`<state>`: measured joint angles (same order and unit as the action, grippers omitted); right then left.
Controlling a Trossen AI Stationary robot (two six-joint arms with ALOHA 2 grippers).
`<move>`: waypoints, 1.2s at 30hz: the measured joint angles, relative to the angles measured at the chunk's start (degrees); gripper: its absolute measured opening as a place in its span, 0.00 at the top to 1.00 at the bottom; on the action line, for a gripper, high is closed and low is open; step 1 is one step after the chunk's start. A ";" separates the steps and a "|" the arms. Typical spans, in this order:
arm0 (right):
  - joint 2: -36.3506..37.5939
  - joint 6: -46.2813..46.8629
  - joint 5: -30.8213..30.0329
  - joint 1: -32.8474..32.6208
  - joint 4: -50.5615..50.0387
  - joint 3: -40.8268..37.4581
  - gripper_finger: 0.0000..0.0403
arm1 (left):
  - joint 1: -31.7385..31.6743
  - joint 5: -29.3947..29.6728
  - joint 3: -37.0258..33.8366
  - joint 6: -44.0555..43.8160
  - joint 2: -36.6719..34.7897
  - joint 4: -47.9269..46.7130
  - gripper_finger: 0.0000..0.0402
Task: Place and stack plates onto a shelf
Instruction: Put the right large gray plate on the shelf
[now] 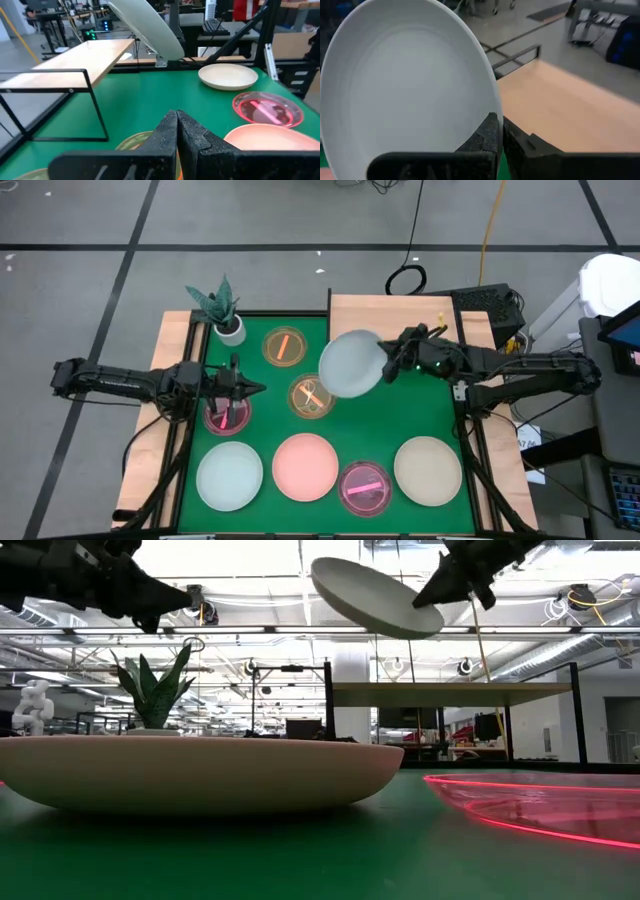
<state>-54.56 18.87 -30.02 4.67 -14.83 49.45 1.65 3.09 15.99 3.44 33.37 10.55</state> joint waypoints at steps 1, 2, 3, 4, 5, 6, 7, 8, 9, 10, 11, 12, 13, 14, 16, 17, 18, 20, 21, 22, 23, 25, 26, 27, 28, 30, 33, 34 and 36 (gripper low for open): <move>0.79 -0.08 -0.03 0.82 0.03 0.00 1.00 | -0.29 0.02 0.00 0.76 0.00 0.01 1.00; 1.61 -0.09 -0.01 1.64 0.03 0.00 1.00 | -0.54 0.04 0.00 1.39 0.01 0.00 1.00; 2.41 -0.10 -0.03 2.42 -0.02 0.00 1.00 | -0.86 0.02 0.00 1.97 0.01 0.00 1.00; 3.21 -0.08 -0.02 3.14 0.03 0.00 1.00 | -1.22 0.02 0.00 2.38 0.01 0.02 1.00; 4.05 -0.11 0.14 3.83 0.04 0.00 1.00 | -1.55 0.02 0.00 2.53 0.01 0.00 1.00; 4.79 -0.24 0.36 4.51 0.04 0.00 1.00 | -1.85 0.05 0.00 2.52 0.02 0.00 1.00; 5.47 -0.23 1.20 5.15 0.09 0.00 1.00 | -2.18 0.07 0.00 2.54 0.02 0.02 1.00; 6.09 -0.28 1.98 5.90 0.11 0.00 1.00 | -2.52 0.05 0.00 2.68 0.00 0.04 1.00; 6.71 -0.28 2.25 6.60 0.16 0.00 1.00 | -2.84 0.05 0.00 2.88 0.01 0.04 1.00; 7.34 -0.30 2.90 7.38 0.19 0.00 1.00 | -3.12 0.06 0.00 2.91 0.01 0.03 1.00; 7.84 -0.28 3.13 8.10 0.06 0.09 1.00 | -3.44 0.07 0.00 2.91 0.02 0.04 1.00; 8.15 -0.28 3.07 8.91 -0.14 0.38 1.00 | -3.76 0.05 0.00 2.91 0.00 0.07 1.00; 8.35 -0.06 2.97 9.71 -0.08 0.72 1.00 | -4.05 0.07 0.00 2.88 0.02 0.07 1.00; 8.38 0.32 2.97 10.54 0.02 1.15 1.00 | -4.27 0.09 0.00 2.77 0.00 0.09 1.00; 8.17 1.07 2.97 12.28 -0.45 2.53 1.00 | -4.33 0.07 0.00 2.12 0.00 0.20 1.00; 7.91 1.23 2.97 13.12 -0.84 3.49 1.00 | -4.32 0.09 0.00 2.08 0.02 0.20 1.00; 7.57 1.26 2.97 14.04 -1.37 4.66 1.00 | -4.31 0.09 0.00 2.08 0.02 0.20 1.00; 6.54 1.24 2.82 16.10 -3.97 7.32 1.00 | -4.31 0.25 0.00 2.01 0.01 0.20 1.00; 5.85 1.24 2.58 17.29 -5.60 8.80 1.00 | -4.31 0.54 0.00 1.94 0.02 0.20 1.00; 5.00 1.23 1.87 18.41 -7.51 10.36 1.00 | -4.31 0.99 0.00 1.85 0.02 0.20 1.00; 4.07 1.22 1.39 19.57 -9.59 11.93 1.00 | -4.31 1.34 0.00 1.77 0.02 0.20 1.00; 2.02 1.03 1.33 22.22 -13.79 15.00 1.00 | -4.31 1.79 0.00 1.20 0.01 0.20 1.00; 1.04 1.03 1.37 23.60 -15.60 16.37 1.00 | -4.31 1.93 0.00 0.94 0.02 0.20 1.00; 0.15 1.01 1.53 24.91 -16.96 17.53 1.00 | -4.31 1.99 0.00 0.88 0.02 0.20 1.00; -0.71 1.00 1.77 26.17 -18.14 18.59 1.00 | -4.31 2.03 0.00 0.84 0.02 0.20 1.00; -2.51 0.57 3.26 28.74 -20.34 20.63 1.00 | -4.31 2.04 0.00 0.56 0.02 0.12 1.00; -4.66 -0.19 3.47 32.28 -22.91 22.87 1.00 | -4.31 2.08 0.00 0.40 0.02 0.08 1.00; -5.21 -0.31 4.19 33.34 -23.46 23.45 1.00 | -4.31 2.08 0.00 0.38 0.01 0.04 1.00; -6.09 -0.67 4.86 35.61 -24.45 24.17 1.00 | -4.31 2.08 0.00 0.38 0.02 0.04 1.00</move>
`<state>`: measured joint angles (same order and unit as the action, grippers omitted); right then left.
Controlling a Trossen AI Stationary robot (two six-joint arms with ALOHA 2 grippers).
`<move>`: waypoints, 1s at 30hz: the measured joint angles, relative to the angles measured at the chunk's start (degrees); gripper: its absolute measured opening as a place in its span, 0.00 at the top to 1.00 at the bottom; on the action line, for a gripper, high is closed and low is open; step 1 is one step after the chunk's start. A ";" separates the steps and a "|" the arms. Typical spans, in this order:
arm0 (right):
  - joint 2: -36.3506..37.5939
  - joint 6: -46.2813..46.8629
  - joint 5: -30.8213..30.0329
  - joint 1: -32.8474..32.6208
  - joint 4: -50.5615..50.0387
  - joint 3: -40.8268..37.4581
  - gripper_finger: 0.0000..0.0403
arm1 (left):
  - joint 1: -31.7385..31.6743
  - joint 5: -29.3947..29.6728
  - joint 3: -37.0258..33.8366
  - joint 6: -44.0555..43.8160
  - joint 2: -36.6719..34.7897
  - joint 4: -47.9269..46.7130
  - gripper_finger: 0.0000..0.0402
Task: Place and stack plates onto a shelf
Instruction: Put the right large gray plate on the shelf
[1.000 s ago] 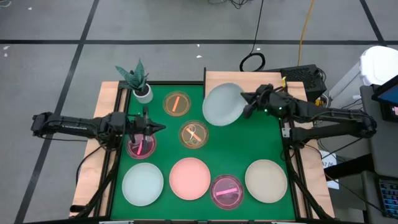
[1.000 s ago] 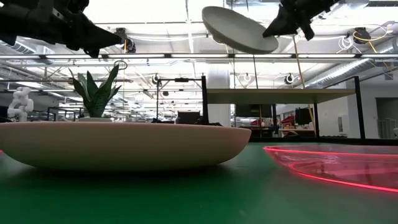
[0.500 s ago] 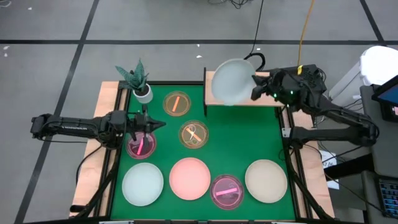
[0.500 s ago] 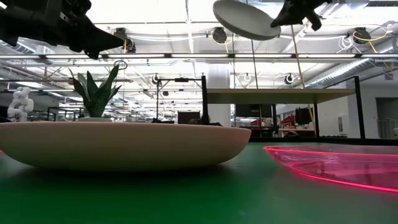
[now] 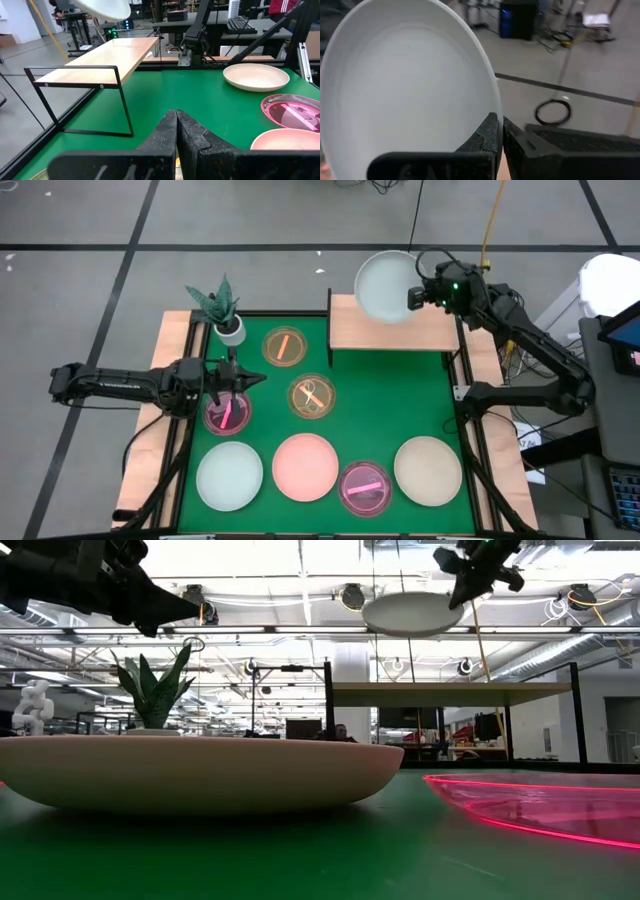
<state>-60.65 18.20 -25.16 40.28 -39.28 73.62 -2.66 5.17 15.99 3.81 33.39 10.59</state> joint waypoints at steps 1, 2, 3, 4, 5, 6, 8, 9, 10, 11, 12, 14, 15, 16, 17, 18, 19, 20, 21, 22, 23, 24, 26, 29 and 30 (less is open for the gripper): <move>-0.32 -0.45 0.04 1.10 -0.54 0.10 1.00 | 0.00 0.00 0.00 0.00 -0.02 0.00 1.00; -0.57 -0.62 0.23 2.13 -0.95 0.12 1.00 | 0.00 0.12 0.00 0.00 -0.02 -0.02 1.00; -0.85 -0.68 1.24 3.17 -1.36 0.14 1.00 | 0.00 0.45 0.00 -0.02 -0.01 -0.06 1.00; -1.07 -0.46 2.89 4.22 -1.94 0.14 1.00 | 0.00 0.57 0.00 -0.02 0.00 -0.09 1.00; -1.22 -0.07 4.29 5.30 -2.65 0.14 1.00 | 0.00 0.70 0.00 -0.02 -0.02 -0.09 1.00; -1.36 0.18 5.21 6.31 -3.49 0.14 1.00 | 0.00 0.84 0.00 -0.02 -0.01 -0.09 1.00; -1.53 0.51 5.96 7.88 -4.73 0.14 1.00 | 0.00 0.91 0.00 -0.02 0.00 -0.09 1.00; -1.58 0.57 5.94 8.46 -5.33 0.14 1.00 | 0.00 0.92 0.00 -0.02 -0.02 -0.11 1.00; -1.59 0.60 5.96 9.10 -6.22 0.14 1.00 | 0.00 0.92 0.00 -0.02 -0.01 -0.11 1.00; -1.59 0.59 5.97 9.76 -7.28 0.14 1.00 | 0.00 0.92 0.00 -0.01 0.00 -0.11 1.00; -1.59 0.59 5.96 10.37 -8.32 0.14 1.00 | 0.00 0.92 0.00 0.00 0.00 -0.11 1.00; -1.59 0.61 5.98 11.41 -10.33 0.14 1.00 | 0.00 0.92 0.00 0.00 -0.02 -0.11 1.00; -1.59 0.60 5.98 11.90 -11.72 0.14 1.00 | 0.00 0.92 0.00 0.00 0.00 -0.10 1.00; -1.59 0.59 5.98 12.32 -13.06 0.14 1.00 | 0.00 0.92 0.00 -0.01 0.00 -0.10 1.00; -1.59 0.34 6.17 12.64 -13.94 0.14 1.00 | 0.00 0.92 0.00 -0.01 -0.02 -0.09 1.00; -1.59 0.15 7.03 12.74 -14.34 0.14 1.00 | 0.00 0.92 0.00 -0.02 0.00 -0.11 1.00; -1.59 0.42 7.78 12.75 -14.64 0.14 1.00 | 0.00 0.93 0.00 -0.02 -0.01 -0.11 1.00; -1.59 0.59 8.62 12.80 -15.07 0.14 1.00 | 0.00 0.94 0.00 -0.02 -0.02 -0.09 1.00; -1.59 0.46 9.00 12.96 -15.68 0.14 1.00 | 0.00 0.94 0.00 -0.02 -0.01 -0.09 1.00; -1.59 0.29 9.22 13.00 -16.04 0.14 1.00 | 0.00 0.94 0.00 -0.09 0.00 -0.09 1.00; -1.59 0.24 9.20 13.02 -16.14 0.14 1.00 | 0.00 0.94 0.00 -0.11 -0.02 -0.09 1.00; -1.61 0.35 9.16 13.02 -16.31 0.14 1.00 | 0.00 0.94 0.00 -0.15 -0.02 -0.09 1.00; -1.78 0.37 9.16 13.02 -17.10 0.14 1.00 | 0.00 0.94 0.00 -0.28 0.00 -0.09 1.00; -1.94 0.30 8.76 13.06 -16.87 -0.22 1.00 | 0.00 0.96 0.00 -0.59 0.00 -0.09 1.00; -1.97 0.19 8.78 13.06 -16.96 -0.43 1.00 | 0.00 0.95 0.00 -0.88 0.00 -0.09 1.00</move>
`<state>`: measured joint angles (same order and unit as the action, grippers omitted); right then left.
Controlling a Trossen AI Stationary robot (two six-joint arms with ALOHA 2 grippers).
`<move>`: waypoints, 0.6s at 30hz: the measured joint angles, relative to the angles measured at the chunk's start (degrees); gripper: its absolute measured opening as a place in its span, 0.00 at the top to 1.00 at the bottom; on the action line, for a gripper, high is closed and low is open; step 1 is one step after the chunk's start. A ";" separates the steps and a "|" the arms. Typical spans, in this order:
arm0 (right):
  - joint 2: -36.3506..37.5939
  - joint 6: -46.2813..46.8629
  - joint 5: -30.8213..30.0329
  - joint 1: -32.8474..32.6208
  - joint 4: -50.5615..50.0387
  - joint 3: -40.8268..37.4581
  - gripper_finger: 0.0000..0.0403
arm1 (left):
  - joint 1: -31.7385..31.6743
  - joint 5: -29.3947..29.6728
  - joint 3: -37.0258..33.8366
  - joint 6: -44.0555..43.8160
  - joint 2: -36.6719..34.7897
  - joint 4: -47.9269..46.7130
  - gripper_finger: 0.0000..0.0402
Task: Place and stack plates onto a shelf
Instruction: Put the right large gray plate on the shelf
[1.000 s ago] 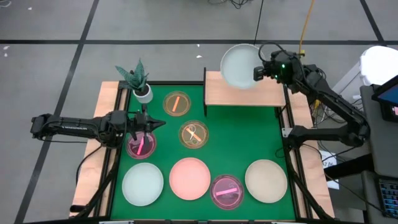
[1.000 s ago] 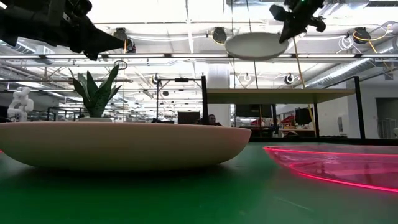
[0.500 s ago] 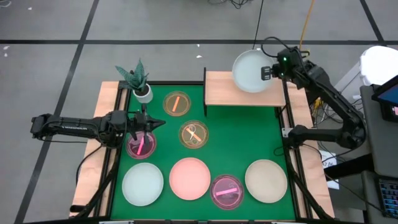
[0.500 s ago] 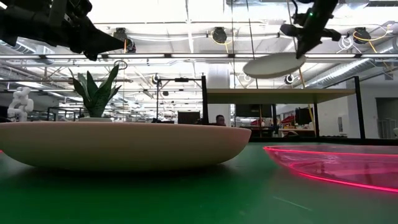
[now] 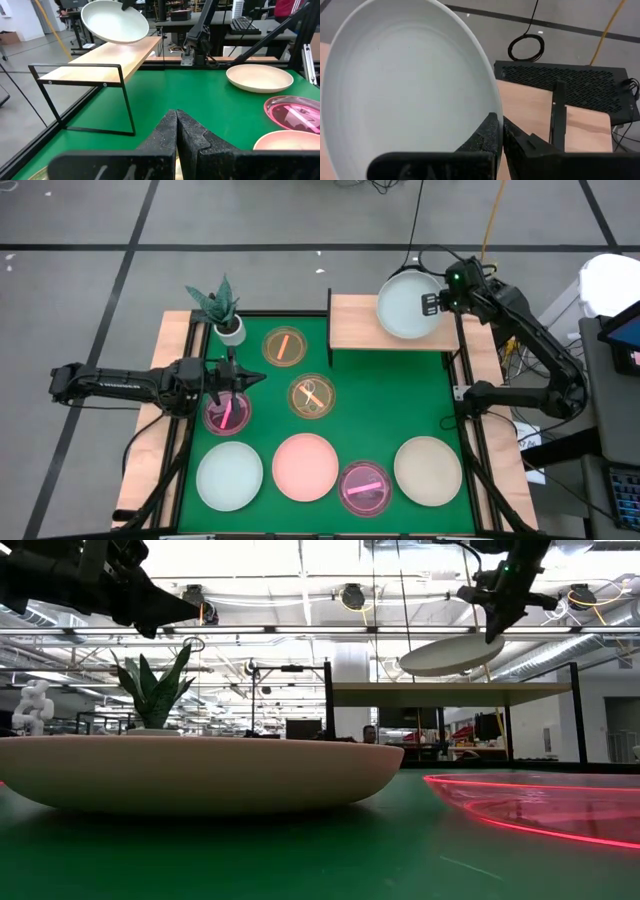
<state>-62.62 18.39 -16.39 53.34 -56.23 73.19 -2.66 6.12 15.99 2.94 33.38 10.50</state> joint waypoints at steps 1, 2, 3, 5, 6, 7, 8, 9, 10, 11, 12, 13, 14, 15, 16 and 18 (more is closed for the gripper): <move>-0.11 -0.06 -0.09 0.00 -0.07 -0.15 1.00 | 0.00 0.00 0.00 -0.08 0.00 0.00 1.00; -0.21 -0.23 -0.15 0.00 0.07 -0.31 1.00 | 0.00 -0.01 0.00 -0.11 0.00 0.00 1.00; -0.28 -0.21 -0.17 0.00 0.18 -0.51 1.00 | 0.00 0.00 0.00 -0.11 0.00 0.00 1.00; -0.36 -0.12 -0.32 0.00 0.35 -0.78 1.00 | 0.00 -0.01 0.00 -0.17 0.00 0.00 1.00; -0.38 0.05 -0.32 0.00 0.54 -0.84 1.00 | 0.00 -0.01 0.00 -0.21 0.00 0.00 1.00; -0.42 0.15 -0.34 0.00 0.67 -0.84 1.00 | 0.00 0.00 0.00 -0.23 0.00 0.00 1.00; -0.43 0.19 -0.37 0.00 0.67 -0.84 1.00 | 0.00 0.00 0.00 -0.24 0.00 0.00 1.00; -0.43 0.18 -0.41 0.00 0.65 -0.84 1.00 | 0.00 0.00 0.00 -0.24 -0.01 0.00 1.00; -0.43 0.24 -0.43 0.00 0.64 -0.84 1.00 | 0.00 -0.01 0.00 -0.24 -0.02 0.00 1.00; -0.43 0.37 -0.44 0.00 0.60 -0.86 1.00 | 0.00 -0.01 0.00 -0.24 0.00 0.00 1.00; -0.39 0.51 -0.50 0.00 0.71 -1.23 1.00 | 0.00 -0.01 0.00 -0.24 0.00 0.00 1.00; -0.37 0.62 -0.50 0.00 0.77 -1.80 1.00 | 0.00 -0.01 0.00 -0.24 0.00 0.00 1.00; -0.38 0.51 -0.83 0.00 0.80 -2.41 1.00 | 0.00 0.01 0.00 -0.22 0.00 0.00 1.00; -0.42 0.48 -1.64 -0.15 1.04 -3.09 1.00 | 0.00 -0.01 0.00 -0.24 0.00 0.00 1.00; -0.43 0.52 -2.08 -0.21 1.62 -3.77 1.00 | 0.00 -0.01 0.00 -0.24 0.00 0.00 1.00; -0.40 0.64 -3.19 -0.58 2.74 -4.85 1.00 | 0.00 -0.01 0.00 -0.43 0.00 -0.07 1.00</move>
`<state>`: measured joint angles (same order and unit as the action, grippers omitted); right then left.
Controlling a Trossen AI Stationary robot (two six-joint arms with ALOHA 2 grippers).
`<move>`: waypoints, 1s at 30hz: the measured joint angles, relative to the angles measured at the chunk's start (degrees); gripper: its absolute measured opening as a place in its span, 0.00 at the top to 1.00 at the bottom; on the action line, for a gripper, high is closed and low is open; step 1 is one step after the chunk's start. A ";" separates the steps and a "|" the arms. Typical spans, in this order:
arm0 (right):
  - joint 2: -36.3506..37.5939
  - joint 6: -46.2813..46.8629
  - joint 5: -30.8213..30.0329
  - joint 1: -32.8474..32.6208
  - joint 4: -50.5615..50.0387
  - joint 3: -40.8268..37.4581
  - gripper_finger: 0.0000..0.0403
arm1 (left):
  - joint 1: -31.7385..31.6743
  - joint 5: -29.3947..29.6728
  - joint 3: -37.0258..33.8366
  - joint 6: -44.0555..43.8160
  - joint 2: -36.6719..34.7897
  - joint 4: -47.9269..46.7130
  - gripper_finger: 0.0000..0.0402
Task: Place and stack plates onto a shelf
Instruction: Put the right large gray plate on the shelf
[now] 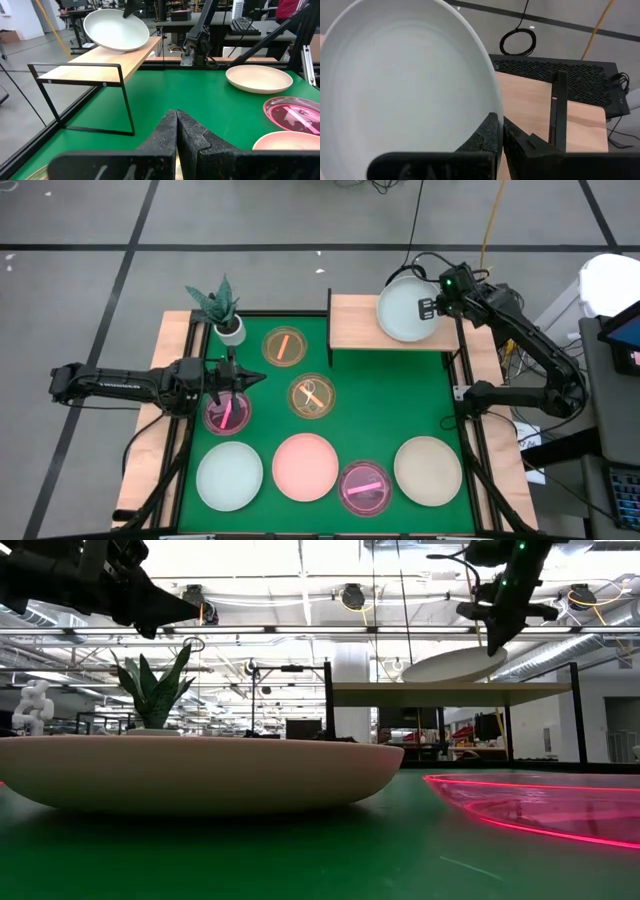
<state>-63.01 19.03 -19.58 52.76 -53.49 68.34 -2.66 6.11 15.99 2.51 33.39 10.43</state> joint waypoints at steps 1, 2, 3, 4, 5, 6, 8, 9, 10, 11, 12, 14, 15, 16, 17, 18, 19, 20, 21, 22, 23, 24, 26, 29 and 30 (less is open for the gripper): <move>0.03 0.24 -0.23 -0.22 0.46 -0.44 1.00 | 0.00 0.00 0.00 -0.07 -0.02 -0.15 1.00; 0.03 0.44 -0.64 -0.36 0.79 -0.80 1.00 | 0.00 0.00 0.00 -0.15 0.00 -0.29 1.00; 0.01 0.45 -1.05 -0.38 0.90 -1.00 1.00 | 0.00 0.00 0.00 -0.21 -0.01 -0.41 1.00; 0.01 0.45 -1.22 -0.38 0.89 -1.06 1.00 | 0.00 0.00 0.00 -0.21 0.00 -0.47 1.00; 0.03 0.43 -1.22 -0.38 0.74 -1.12 1.00 | 0.00 0.00 0.00 -0.21 0.00 -0.47 1.00; 0.03 0.38 -1.18 -0.38 0.58 -1.12 1.00 | 0.00 0.01 0.00 -0.21 -0.01 -0.50 1.00; 0.03 0.14 -1.18 -0.38 0.50 -1.12 1.00 | 0.00 0.00 0.00 -0.21 0.00 -0.70 1.00; 0.03 0.02 -1.18 -0.38 0.47 -1.12 1.00 | 0.00 0.01 0.00 -0.21 -0.01 -0.81 1.00; 0.03 -0.09 -1.18 -0.38 0.38 -1.12 1.00 | 0.00 0.00 0.00 -0.21 -0.01 -0.91 1.00; 0.03 -0.24 -1.17 -0.38 0.26 -1.12 1.00 | 0.00 0.01 0.00 -0.21 -0.01 -1.01 1.00; 0.03 -0.34 -1.17 -0.38 0.17 -1.12 1.00 | 0.00 0.00 0.00 -0.24 -0.02 -1.22 1.00; 0.03 -0.51 -1.15 -0.38 0.14 -1.12 0.99 | 0.00 0.00 0.00 -0.56 0.00 -1.50 1.00; 0.03 -0.66 -1.18 -0.38 0.06 -1.14 0.98 | 0.00 0.00 0.00 -0.75 0.00 -1.52 1.00; 0.02 -0.74 -1.18 -0.38 -0.06 -1.18 0.98 | 0.00 0.00 0.00 -1.13 -0.02 -1.48 1.00; 0.01 -0.83 -1.18 -0.38 -0.17 -1.23 0.97 | 0.00 0.00 0.00 -1.20 -0.01 -1.49 1.00; 0.00 -0.86 -1.18 -0.38 -0.19 -1.23 0.96 | 0.00 0.00 0.00 -1.21 0.00 -1.50 1.00; -0.01 -0.90 -1.18 -0.38 -0.18 -1.23 0.96 | 0.00 0.00 0.00 -1.25 0.00 -1.50 1.00; -0.01 -0.89 -1.18 -0.38 -0.18 -1.23 0.95 | 0.00 0.00 0.00 -1.31 -0.01 -1.48 1.00; -0.01 -0.88 -1.18 -0.38 -0.15 -1.23 0.95 | 0.00 0.00 0.00 -1.32 0.00 -1.48 1.00; -0.01 -0.88 -1.18 -0.38 -0.13 -1.23 0.94 | 0.00 0.00 0.00 -1.32 0.00 -1.48 1.00; -0.01 -0.88 -1.18 -0.38 -0.13 -1.23 0.94 | 0.00 0.00 0.00 -1.32 0.00 -1.49 1.00; -0.01 -0.88 -1.18 -0.38 -0.11 -1.23 0.94 | 0.00 0.00 0.00 -1.32 0.00 -1.48 1.00; -0.01 -0.86 -1.18 -0.38 -0.09 -1.23 0.93 | 0.00 0.00 0.00 -1.32 0.00 -1.47 1.00; -0.01 -0.86 -1.15 -0.38 -0.05 -1.23 0.93 | 0.00 0.00 0.00 -1.32 0.00 -1.46 1.00; -0.01 -0.88 -1.15 -0.38 0.00 -1.23 0.93 | 0.00 0.00 0.00 -1.32 -0.02 -1.48 1.00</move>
<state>-63.02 18.15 -20.73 52.38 -53.49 67.11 -2.66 6.11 15.99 1.19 33.36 8.95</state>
